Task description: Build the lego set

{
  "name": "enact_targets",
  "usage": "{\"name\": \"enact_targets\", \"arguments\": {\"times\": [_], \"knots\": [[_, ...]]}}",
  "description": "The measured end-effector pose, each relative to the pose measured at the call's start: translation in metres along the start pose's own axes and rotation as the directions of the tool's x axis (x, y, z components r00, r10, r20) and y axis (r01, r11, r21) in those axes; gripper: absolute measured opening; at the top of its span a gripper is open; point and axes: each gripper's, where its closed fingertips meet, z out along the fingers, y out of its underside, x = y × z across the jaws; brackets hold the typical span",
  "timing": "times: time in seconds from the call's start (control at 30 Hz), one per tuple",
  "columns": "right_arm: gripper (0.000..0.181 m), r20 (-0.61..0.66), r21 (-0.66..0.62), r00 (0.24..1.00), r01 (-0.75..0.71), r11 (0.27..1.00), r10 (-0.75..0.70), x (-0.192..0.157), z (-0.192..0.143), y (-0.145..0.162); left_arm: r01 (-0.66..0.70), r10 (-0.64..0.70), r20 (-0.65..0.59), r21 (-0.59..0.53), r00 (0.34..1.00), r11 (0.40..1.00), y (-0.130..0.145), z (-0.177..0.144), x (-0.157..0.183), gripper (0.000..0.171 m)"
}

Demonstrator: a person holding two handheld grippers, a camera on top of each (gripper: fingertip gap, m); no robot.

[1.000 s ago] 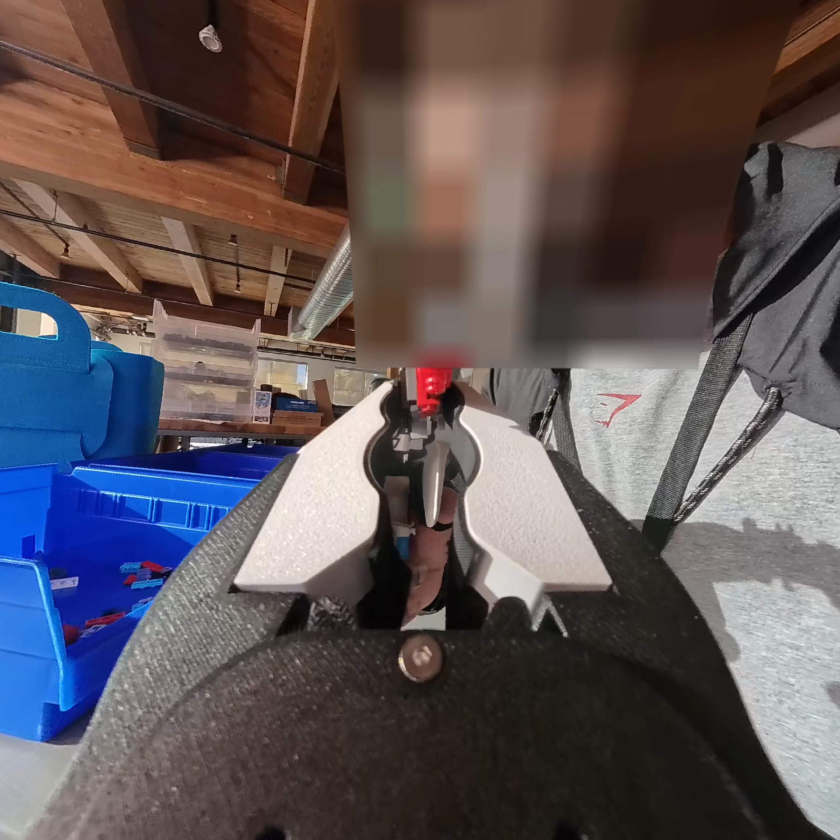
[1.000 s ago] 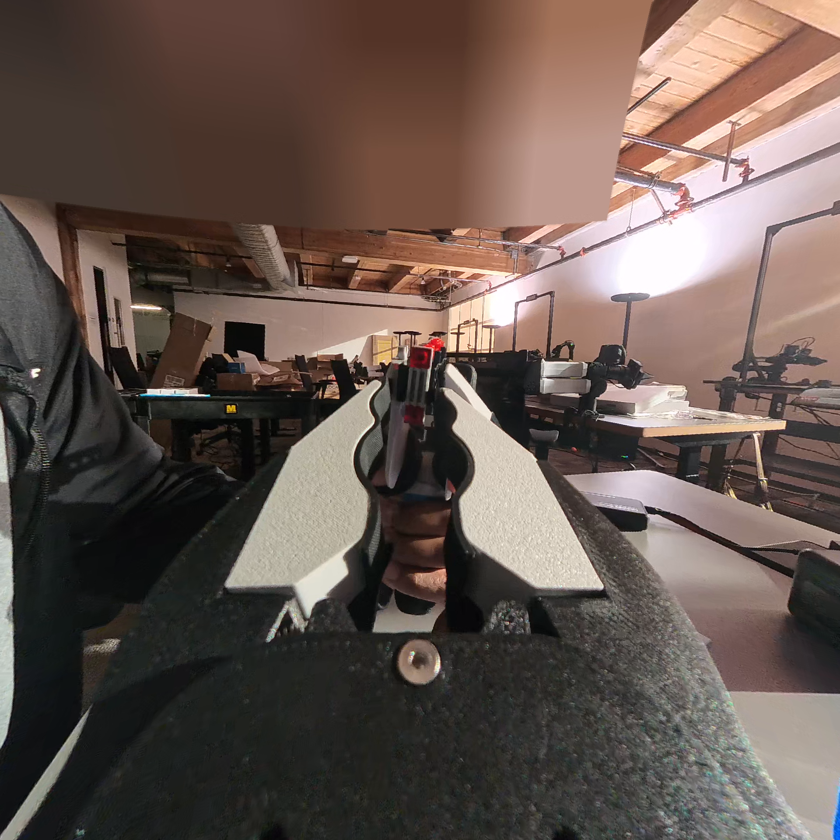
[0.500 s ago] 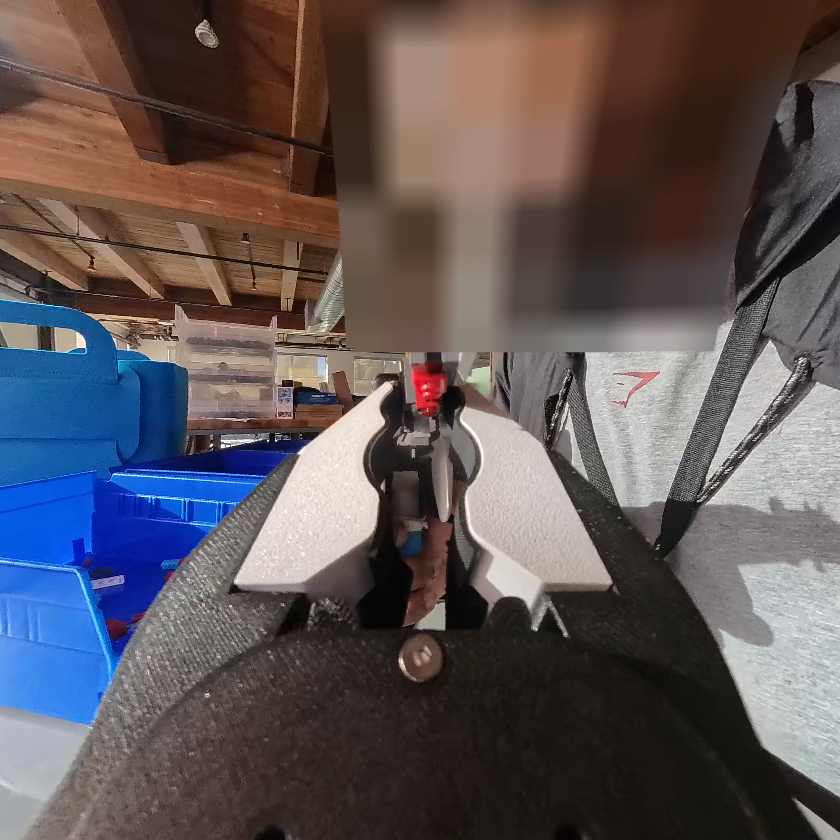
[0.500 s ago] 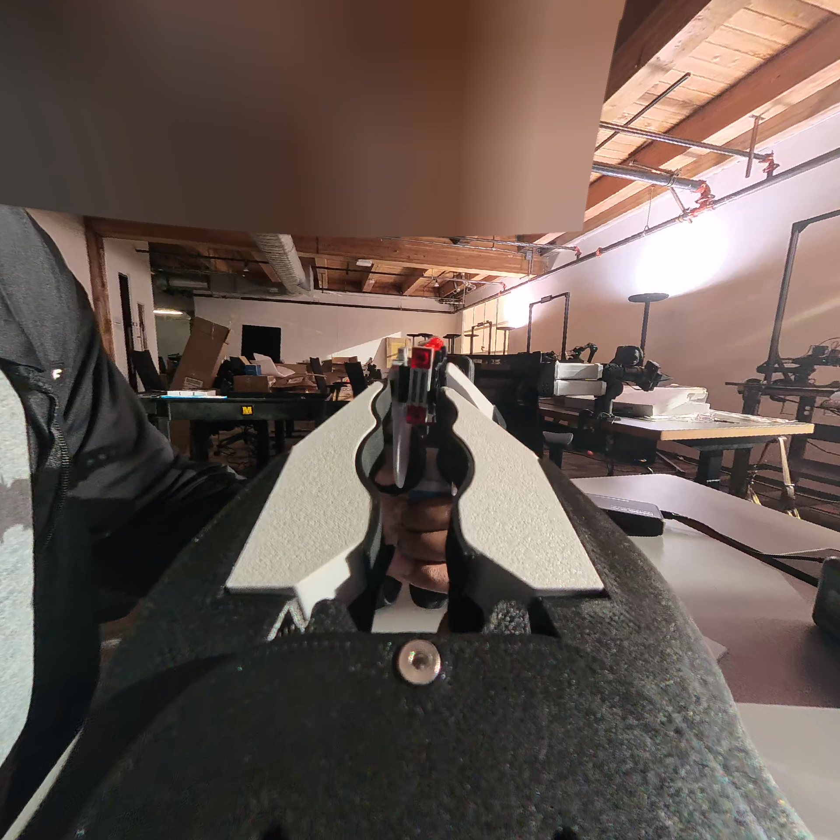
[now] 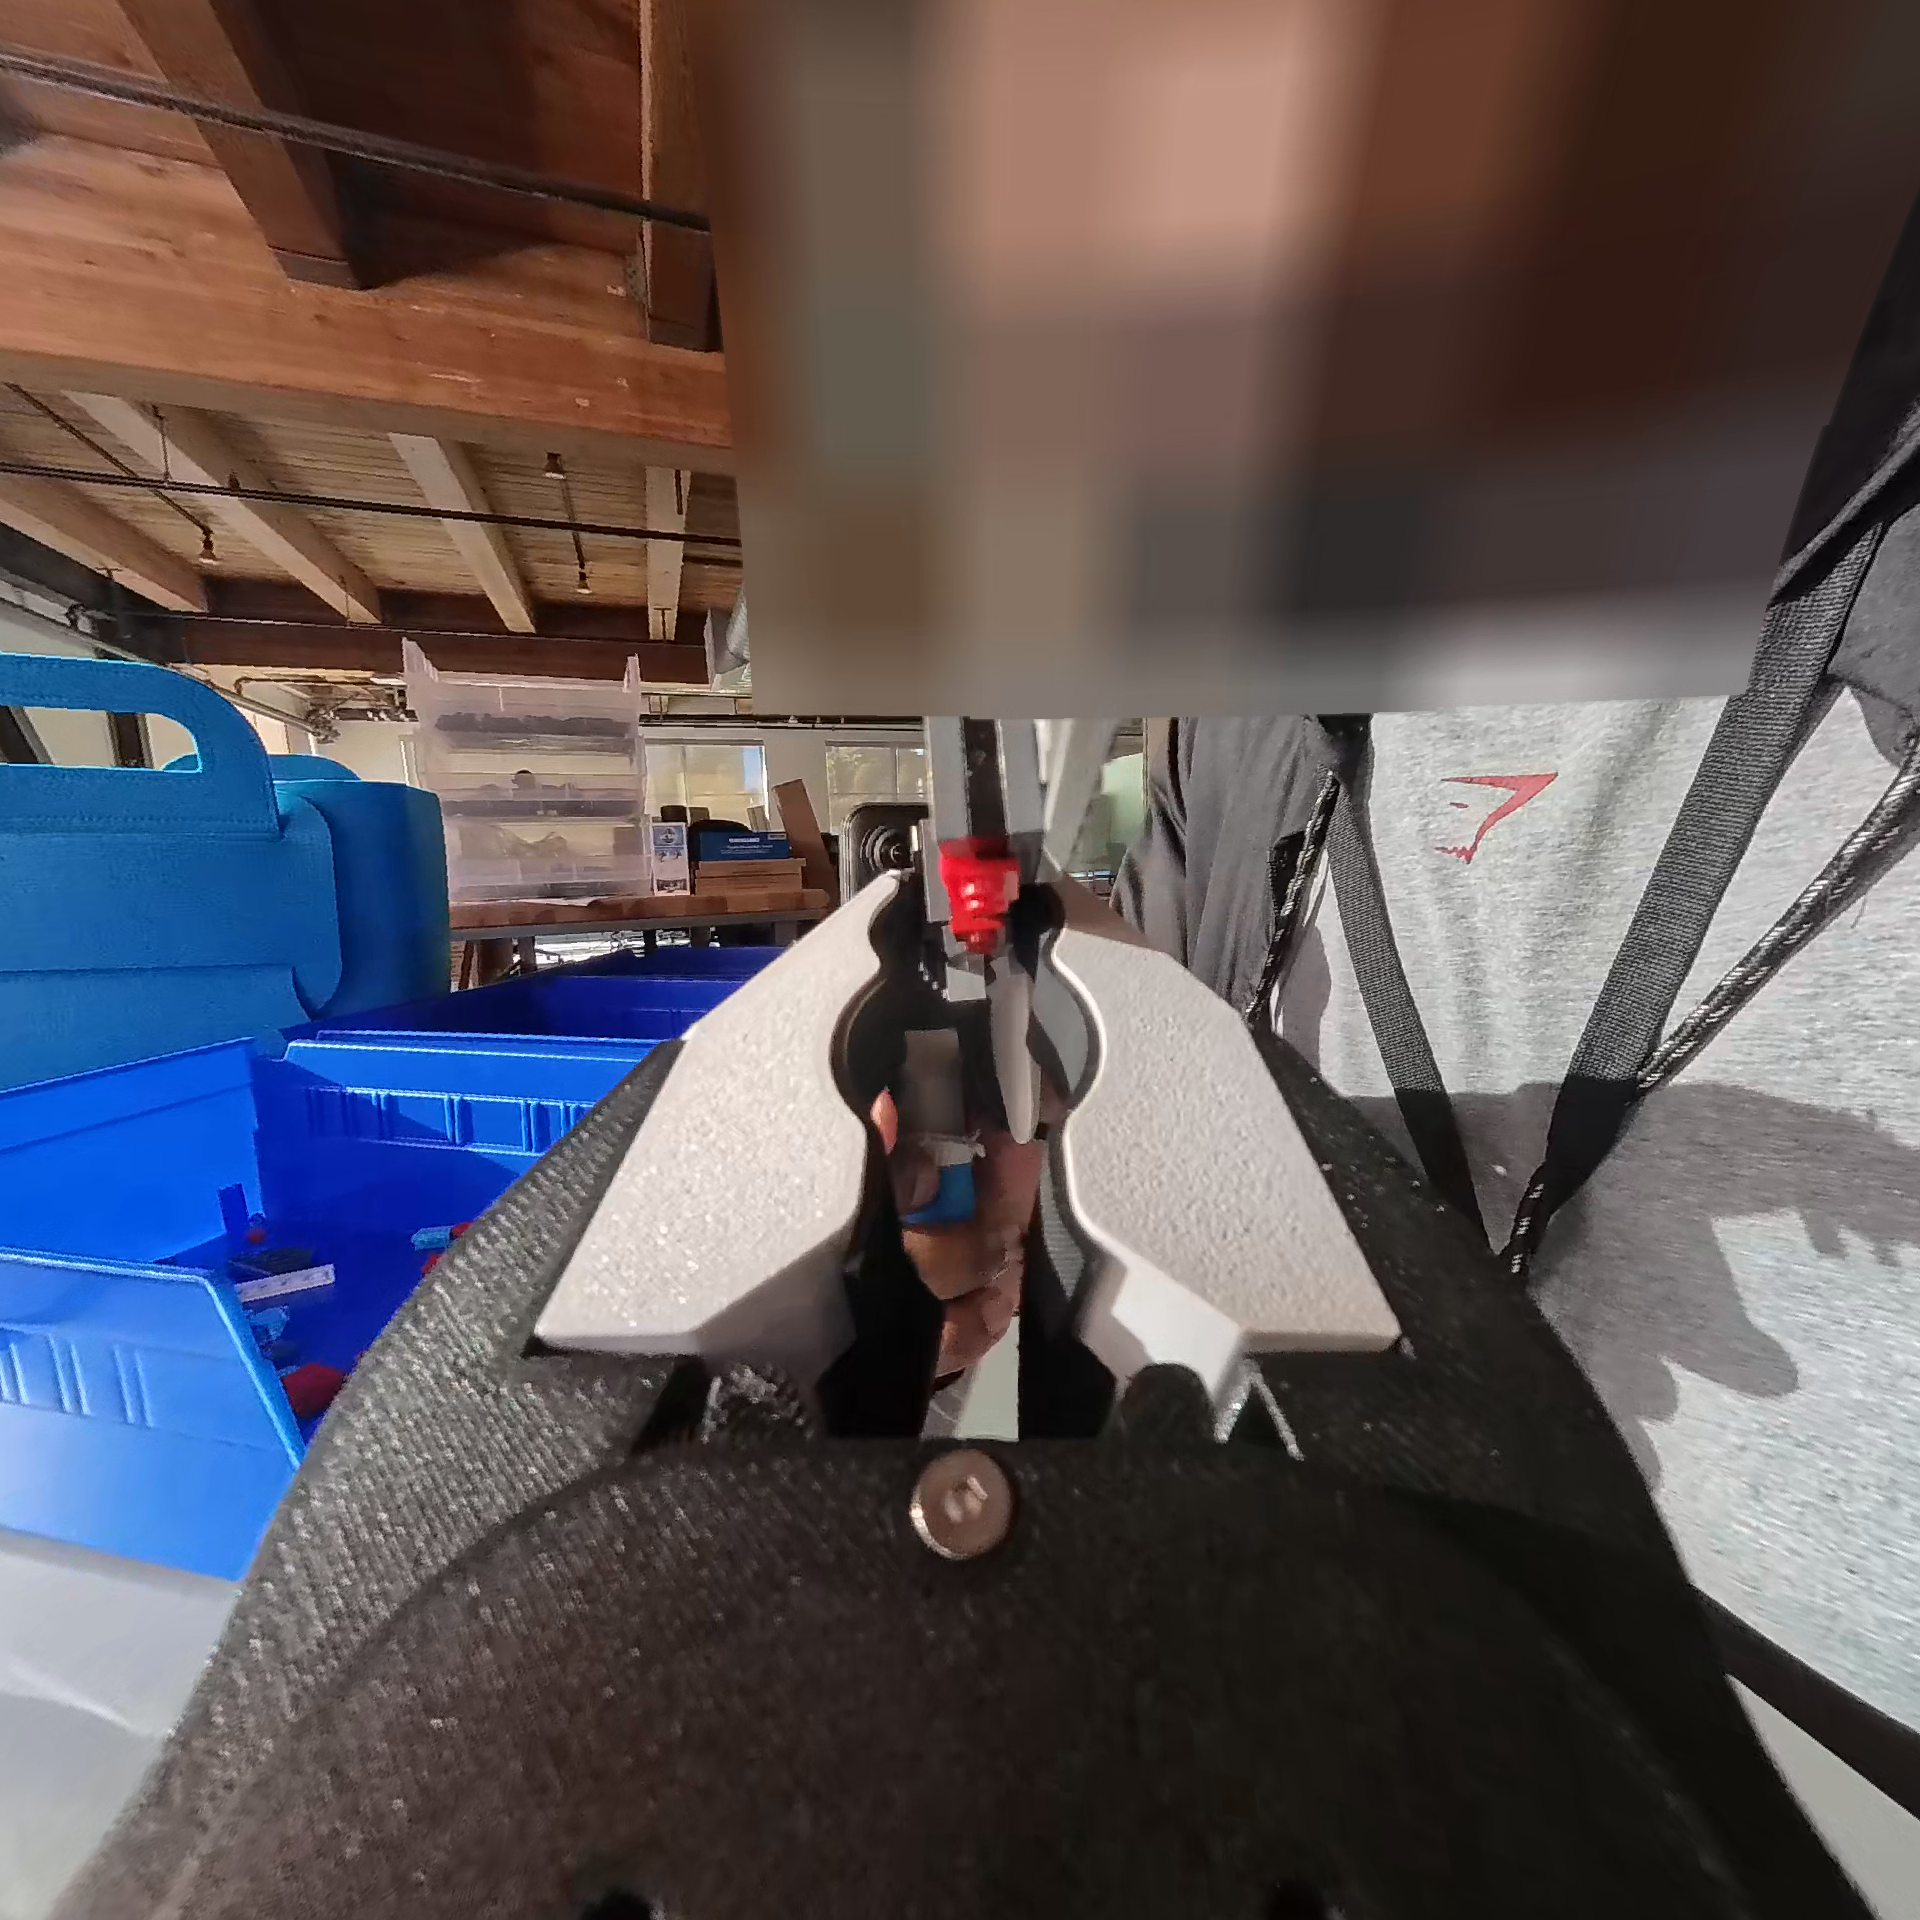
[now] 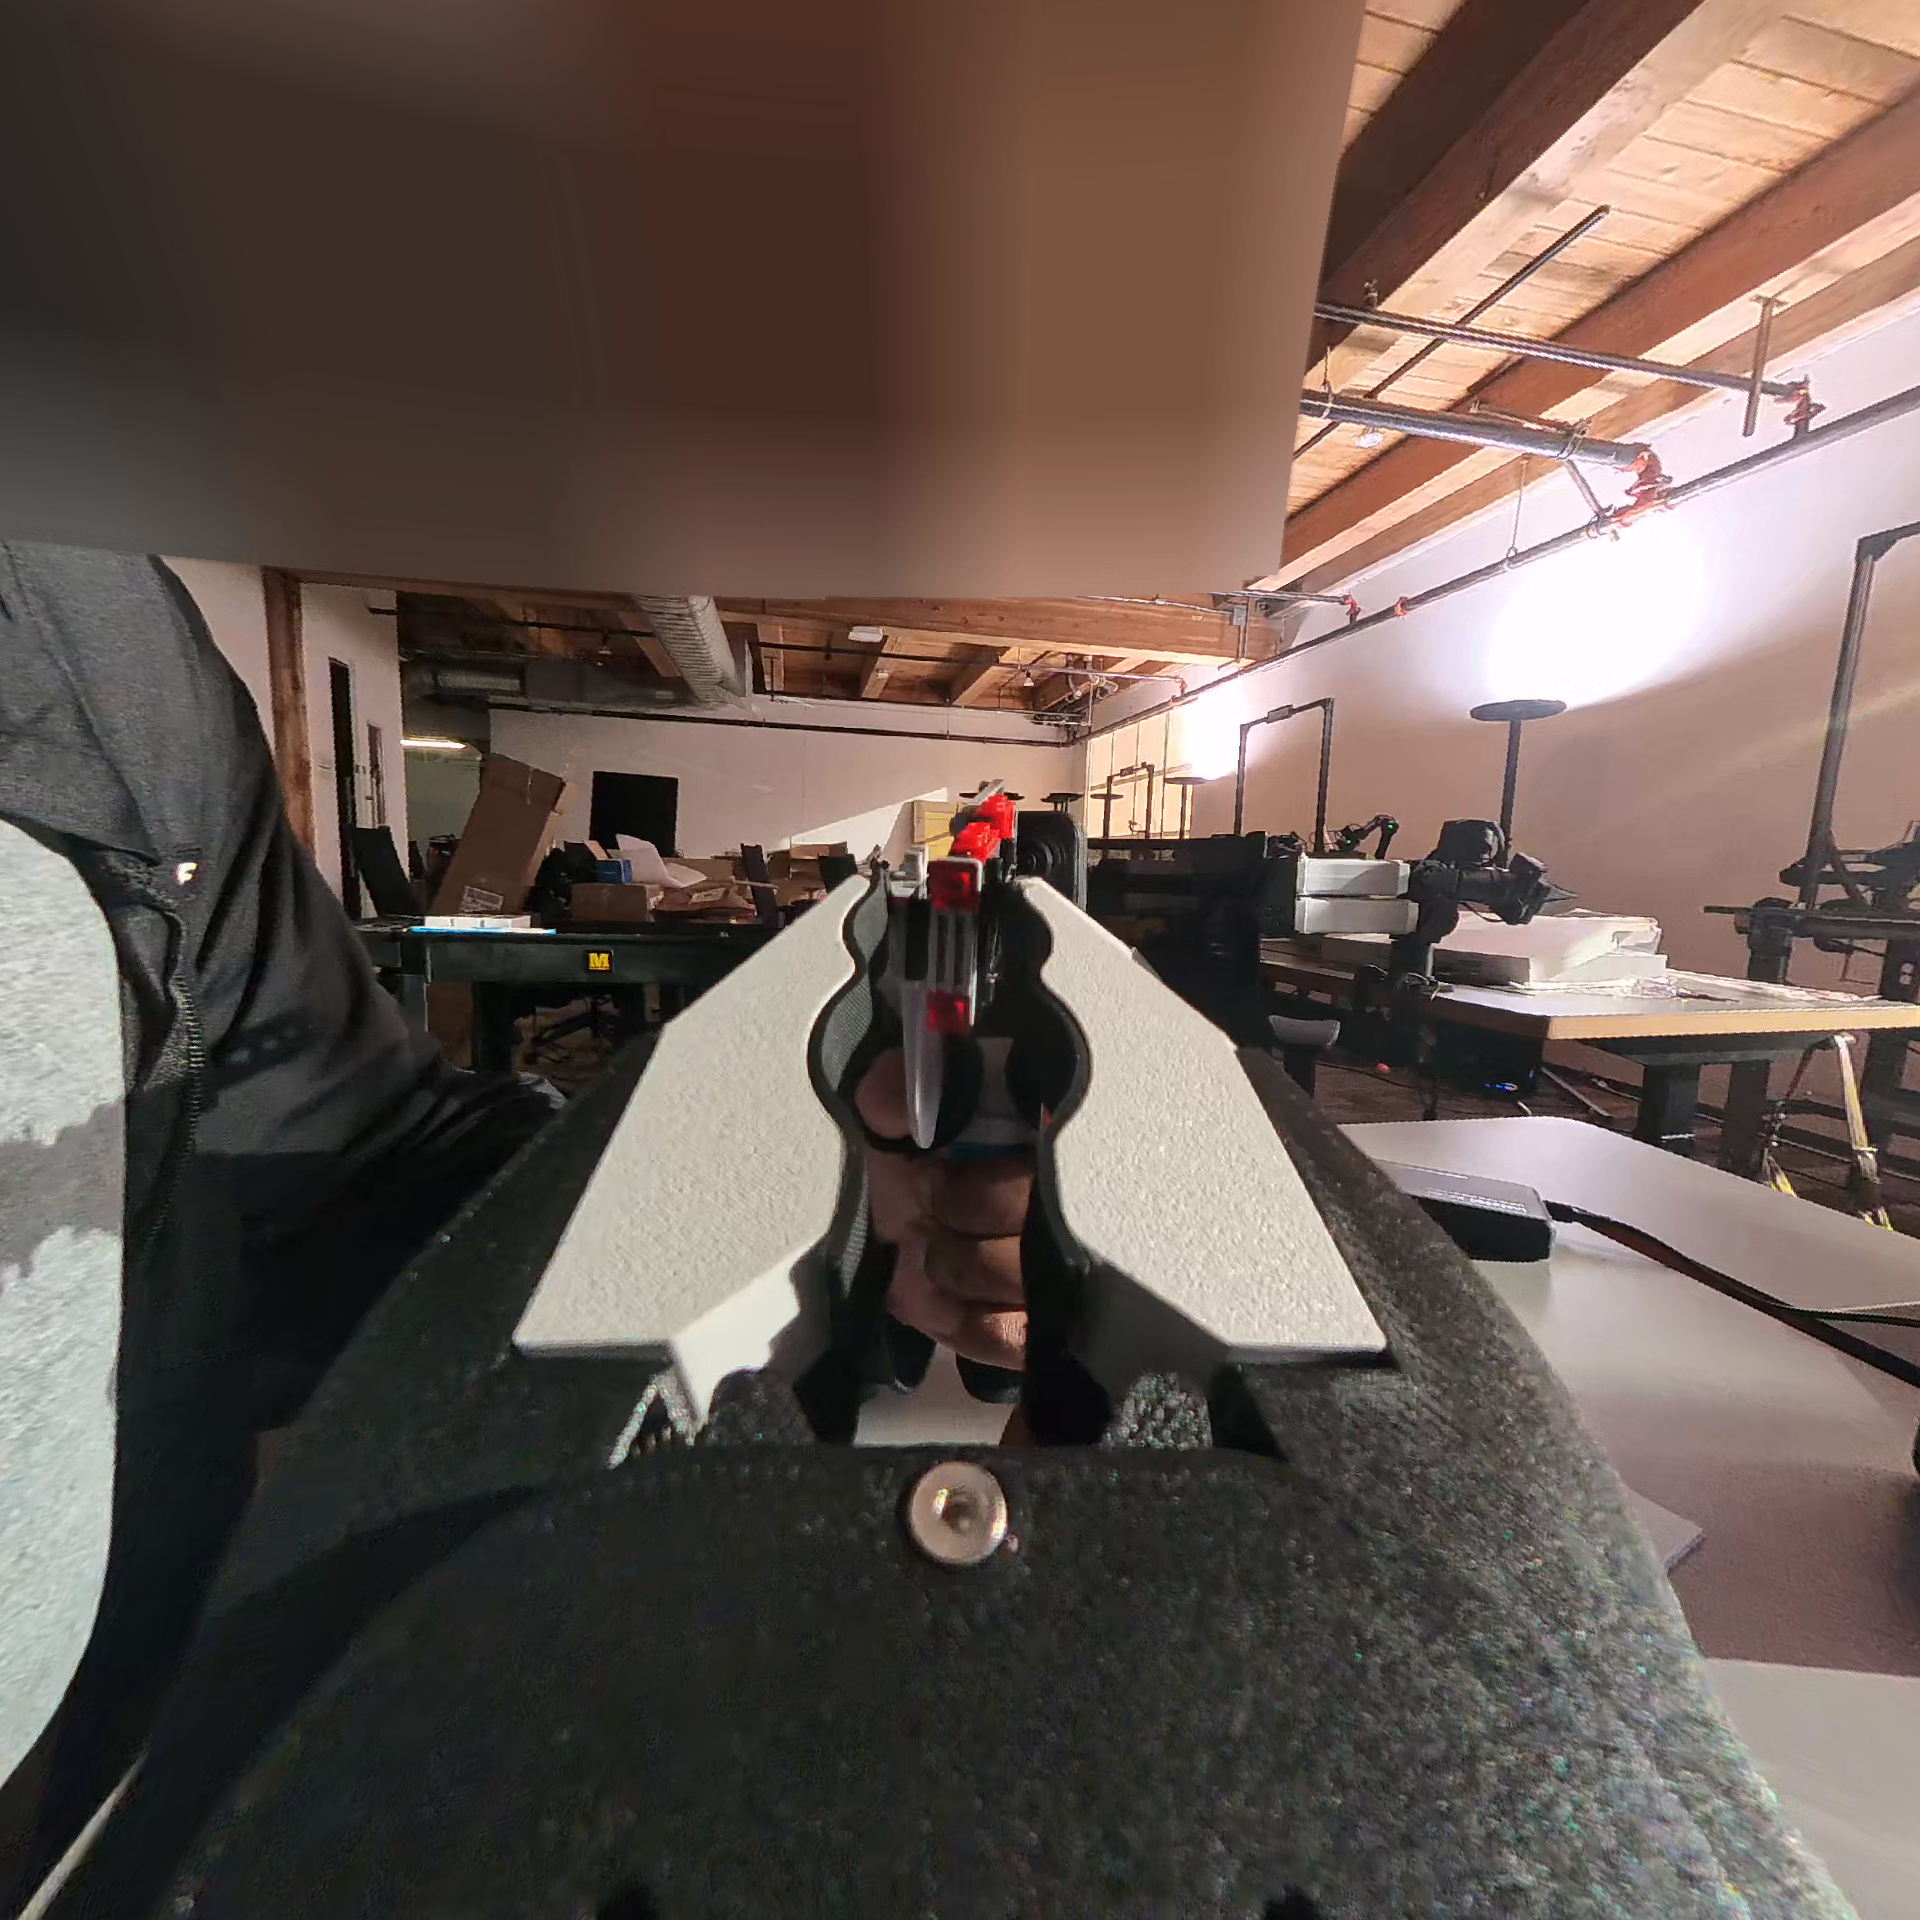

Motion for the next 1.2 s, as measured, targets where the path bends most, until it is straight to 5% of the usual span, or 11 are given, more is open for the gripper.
{"name": "enact_targets", "arguments": {"times": [0.87, 1.07, 1.2], "knots": [[0.023, -0.080, -0.003, 0.997, -0.021, 1.000, 0.020, 0.013, -0.002, 0.001, -0.002, 0.002, 0.074, 0.003, 0.997, 1.000, -0.003, -0.003, -0.013, 0.018], [0.040, -0.203, -0.061, 0.979, 0.023, 0.998, -0.035, 0.038, -0.006, 0.005, 0.192, -0.206, 0.203, 0.086, 0.957, 0.978, -0.005, -0.007, -0.045, 0.018], [0.041, -0.304, -0.106, 0.950, 0.047, 0.993, -0.077, 0.059, -0.013, 0.006, 0.380, -0.425, 0.267, 0.204, 0.865, 0.902, 0.000, -0.009, -0.069, 0.018]]}}
